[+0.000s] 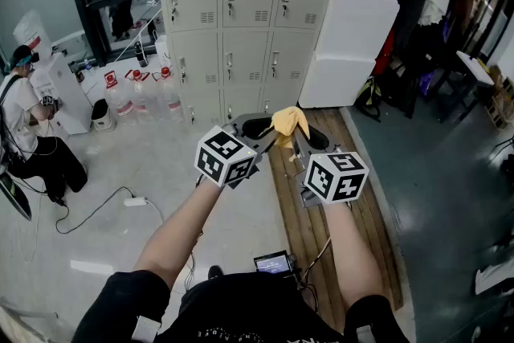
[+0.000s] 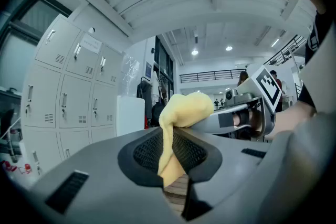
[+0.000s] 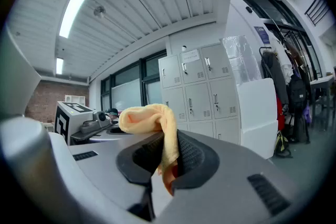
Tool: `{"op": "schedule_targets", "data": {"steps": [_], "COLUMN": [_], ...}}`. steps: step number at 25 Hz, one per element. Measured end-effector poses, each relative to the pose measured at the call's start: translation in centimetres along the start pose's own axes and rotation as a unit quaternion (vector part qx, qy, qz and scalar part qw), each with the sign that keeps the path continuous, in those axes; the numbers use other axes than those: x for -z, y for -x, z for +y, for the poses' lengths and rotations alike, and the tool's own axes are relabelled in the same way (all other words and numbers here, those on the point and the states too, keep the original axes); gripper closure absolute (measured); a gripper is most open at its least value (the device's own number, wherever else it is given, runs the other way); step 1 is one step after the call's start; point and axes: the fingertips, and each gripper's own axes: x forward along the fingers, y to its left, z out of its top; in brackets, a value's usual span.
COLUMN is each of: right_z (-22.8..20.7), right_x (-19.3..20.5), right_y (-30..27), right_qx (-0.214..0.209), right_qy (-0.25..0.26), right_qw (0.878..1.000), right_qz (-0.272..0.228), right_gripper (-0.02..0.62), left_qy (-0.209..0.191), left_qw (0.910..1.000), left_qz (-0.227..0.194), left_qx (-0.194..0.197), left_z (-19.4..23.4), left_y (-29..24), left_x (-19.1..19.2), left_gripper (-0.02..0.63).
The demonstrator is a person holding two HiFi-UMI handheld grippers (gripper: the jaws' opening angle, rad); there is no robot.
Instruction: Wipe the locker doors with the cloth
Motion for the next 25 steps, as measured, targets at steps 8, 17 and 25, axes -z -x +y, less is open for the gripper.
{"op": "schedule_targets", "data": {"steps": [8,17,25], "right_z": [0.15,0.43,0.26], "right_x": [-0.24,-0.25,0.57], "right_y": [0.49,0.63,0.85], "right_qx": [0.001,0.0,0.0], "right_qy": [0.009,0.025,0.021], "right_qw": [1.0,1.0,1.0], "right_qz": [0.003,0.0,0.004], "right_gripper": [0.534,0.534,0.534], "left_qy": [0.008,0.011,0.013], "left_qw": [1.0,0.9999,0.9999], "left_qz": [-0.001,-0.002,0.005], "left_qx": [-0.002,-0.002,-0.001], "left_z": [-0.39,-0.48,-0.86], "left_y": [-0.07,0.03,-0.04], "left_x": [-0.27,-0.28,0.48], "left_gripper": [0.548,0.548,0.547]}}
